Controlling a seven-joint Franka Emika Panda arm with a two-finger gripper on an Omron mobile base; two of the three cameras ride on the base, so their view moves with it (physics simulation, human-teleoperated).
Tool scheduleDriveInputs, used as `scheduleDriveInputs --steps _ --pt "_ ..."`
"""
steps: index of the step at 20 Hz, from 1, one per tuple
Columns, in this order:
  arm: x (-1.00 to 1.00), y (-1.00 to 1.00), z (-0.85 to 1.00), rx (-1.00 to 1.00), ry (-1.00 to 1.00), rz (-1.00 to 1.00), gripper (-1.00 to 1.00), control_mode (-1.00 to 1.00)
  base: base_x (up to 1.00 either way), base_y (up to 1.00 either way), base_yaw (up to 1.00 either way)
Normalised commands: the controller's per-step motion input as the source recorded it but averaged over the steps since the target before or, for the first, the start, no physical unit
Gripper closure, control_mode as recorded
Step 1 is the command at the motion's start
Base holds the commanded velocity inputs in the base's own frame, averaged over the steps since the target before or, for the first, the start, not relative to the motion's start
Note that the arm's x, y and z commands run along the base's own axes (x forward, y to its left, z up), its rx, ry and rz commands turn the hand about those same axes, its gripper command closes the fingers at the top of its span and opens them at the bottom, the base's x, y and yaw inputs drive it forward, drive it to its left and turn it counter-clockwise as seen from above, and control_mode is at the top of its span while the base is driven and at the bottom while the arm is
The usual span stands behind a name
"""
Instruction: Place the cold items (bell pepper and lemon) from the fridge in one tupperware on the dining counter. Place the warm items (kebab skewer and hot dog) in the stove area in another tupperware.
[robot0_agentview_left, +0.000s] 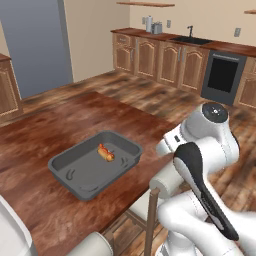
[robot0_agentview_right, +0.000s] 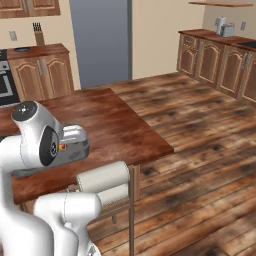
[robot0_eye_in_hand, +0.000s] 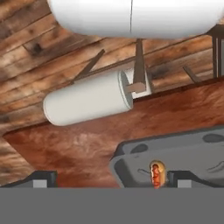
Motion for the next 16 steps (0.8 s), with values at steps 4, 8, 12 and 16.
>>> scheduleDriveInputs --steps 4,8,12,16 --pt "0.26 0.27 -0.14 -0.10 0.02 0.00 -1.00 -1.00 0.00 0.00 0.00" --pt "0.02 0.06 -0.03 -0.02 0.00 0.00 -1.00 1.00 -0.11 -0.40 -0.05" --pt "0.00 0.00 0.00 0.00 0.00 0.00 -1.00 1.00 -0.09 -1.00 -0.09" --pt "0.00 0.00 0.00 0.00 0.00 0.00 -1.00 1.00 0.23 -1.00 -0.08"
